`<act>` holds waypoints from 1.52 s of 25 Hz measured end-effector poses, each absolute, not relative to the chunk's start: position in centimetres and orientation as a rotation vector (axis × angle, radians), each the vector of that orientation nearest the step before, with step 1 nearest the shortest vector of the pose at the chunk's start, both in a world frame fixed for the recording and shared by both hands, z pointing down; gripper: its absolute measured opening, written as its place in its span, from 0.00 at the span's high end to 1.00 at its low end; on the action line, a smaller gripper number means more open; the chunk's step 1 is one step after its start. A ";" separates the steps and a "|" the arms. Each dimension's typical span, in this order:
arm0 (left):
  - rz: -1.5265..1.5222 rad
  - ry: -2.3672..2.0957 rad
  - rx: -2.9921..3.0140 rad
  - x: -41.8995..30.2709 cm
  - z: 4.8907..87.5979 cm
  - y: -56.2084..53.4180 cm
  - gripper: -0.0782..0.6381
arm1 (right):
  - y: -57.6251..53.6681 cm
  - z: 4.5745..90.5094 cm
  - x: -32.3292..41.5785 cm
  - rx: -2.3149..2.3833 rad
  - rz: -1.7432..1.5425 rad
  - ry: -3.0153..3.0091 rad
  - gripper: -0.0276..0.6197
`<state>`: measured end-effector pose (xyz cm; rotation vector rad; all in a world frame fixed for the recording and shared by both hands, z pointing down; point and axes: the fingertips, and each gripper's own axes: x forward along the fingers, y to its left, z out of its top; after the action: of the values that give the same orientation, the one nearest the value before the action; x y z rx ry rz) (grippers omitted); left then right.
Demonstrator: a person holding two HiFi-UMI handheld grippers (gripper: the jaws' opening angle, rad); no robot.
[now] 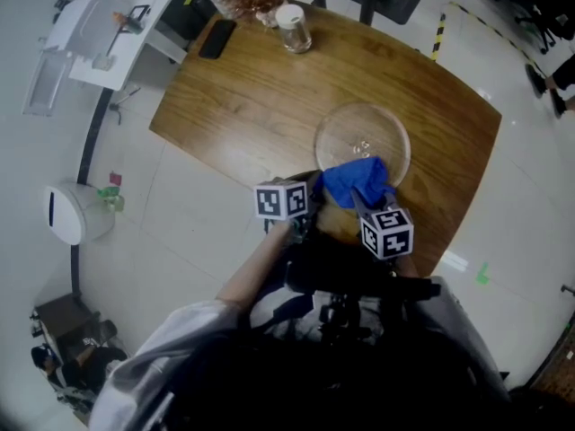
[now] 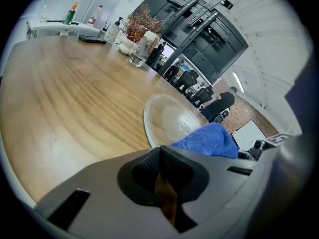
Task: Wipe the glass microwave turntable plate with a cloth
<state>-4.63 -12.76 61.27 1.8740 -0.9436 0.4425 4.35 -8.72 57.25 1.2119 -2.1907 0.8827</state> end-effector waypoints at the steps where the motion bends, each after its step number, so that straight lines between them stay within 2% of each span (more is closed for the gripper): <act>1: 0.442 -0.942 1.874 -4.6 61.3 -12.7 0.90 | -9.0 57.1 4.5 1.214 0.867 -2.190 0.83; 6: 0.446 -0.943 1.879 -4.5 61.3 -12.7 0.90 | -12.3 56.1 7.5 1.330 0.820 -2.171 0.83; 14: 0.449 -0.958 1.895 -4.6 61.2 -12.7 0.90 | -20.3 53.7 17.6 1.664 0.749 -2.031 0.83; 19: 0.448 -0.960 1.895 -4.6 61.3 -12.7 0.90 | -21.1 54.8 20.7 1.750 0.841 -1.948 0.83; 27: 0.447 -0.957 1.882 -4.7 61.3 -12.8 0.90 | -15.7 56.7 15.3 1.648 0.999 -2.041 0.83; 38: 0.419 -0.961 1.852 -5.0 61.4 -13.2 0.90 | -5.4 58.2 5.2 1.251 1.126 -2.135 0.83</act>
<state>-4.98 -13.18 61.44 1.8523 -0.9609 0.4193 5.23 -5.38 58.21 1.2509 -2.1347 1.1260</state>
